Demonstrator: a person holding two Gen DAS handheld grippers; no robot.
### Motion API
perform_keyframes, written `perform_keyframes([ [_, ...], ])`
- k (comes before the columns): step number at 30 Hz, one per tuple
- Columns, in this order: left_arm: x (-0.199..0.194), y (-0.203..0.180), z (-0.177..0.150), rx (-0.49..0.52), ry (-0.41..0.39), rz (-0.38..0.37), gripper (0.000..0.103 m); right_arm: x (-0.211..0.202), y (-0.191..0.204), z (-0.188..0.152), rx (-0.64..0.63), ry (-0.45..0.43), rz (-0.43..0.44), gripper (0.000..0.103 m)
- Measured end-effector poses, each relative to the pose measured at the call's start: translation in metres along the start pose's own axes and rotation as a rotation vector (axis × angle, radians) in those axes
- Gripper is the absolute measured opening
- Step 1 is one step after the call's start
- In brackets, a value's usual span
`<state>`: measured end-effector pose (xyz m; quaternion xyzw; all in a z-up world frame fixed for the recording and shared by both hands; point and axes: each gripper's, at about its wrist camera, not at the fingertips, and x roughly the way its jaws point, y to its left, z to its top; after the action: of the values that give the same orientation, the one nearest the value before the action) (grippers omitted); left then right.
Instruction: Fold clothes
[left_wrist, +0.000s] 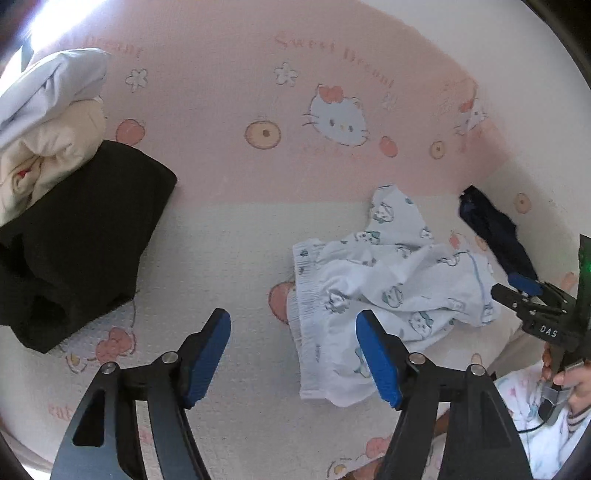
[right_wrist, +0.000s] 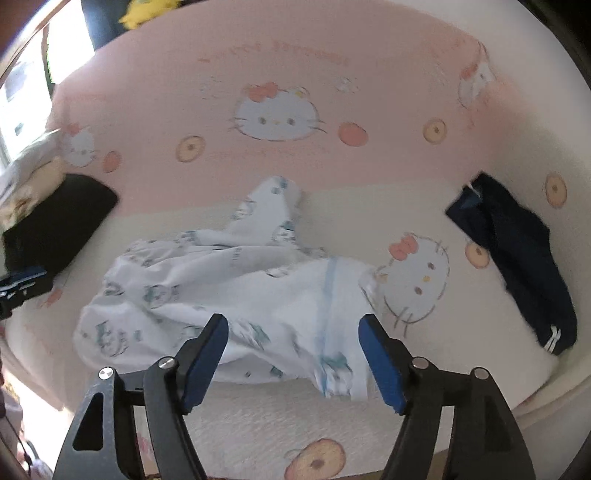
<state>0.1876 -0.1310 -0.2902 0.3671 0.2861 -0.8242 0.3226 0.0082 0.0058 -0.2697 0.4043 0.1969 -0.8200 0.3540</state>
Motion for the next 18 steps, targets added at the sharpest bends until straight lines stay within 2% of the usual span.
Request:
perform_keyframes([
  [3, 0.003, -0.004, -0.009, 0.067, 0.031, 0.031, 0.069, -0.008, 0.018, -0.006, -0.079, -0.028, -0.01, 0.074],
  [9, 0.009, -0.019, -0.032, 0.22, 0.059, 0.047, 0.069, -0.008, 0.052, -0.018, -0.182, -0.029, 0.079, 0.074],
  [13, 0.012, -0.03, -0.046, 0.37, 0.046, 0.115, 0.069, 0.002, 0.08, -0.025, -0.304, -0.023, 0.07, 0.074],
  [18, 0.014, -0.042, -0.067, 0.607, 0.032, 0.179, 0.069, 0.018, 0.108, -0.042, -0.49, 0.005, 0.041, 0.074],
])
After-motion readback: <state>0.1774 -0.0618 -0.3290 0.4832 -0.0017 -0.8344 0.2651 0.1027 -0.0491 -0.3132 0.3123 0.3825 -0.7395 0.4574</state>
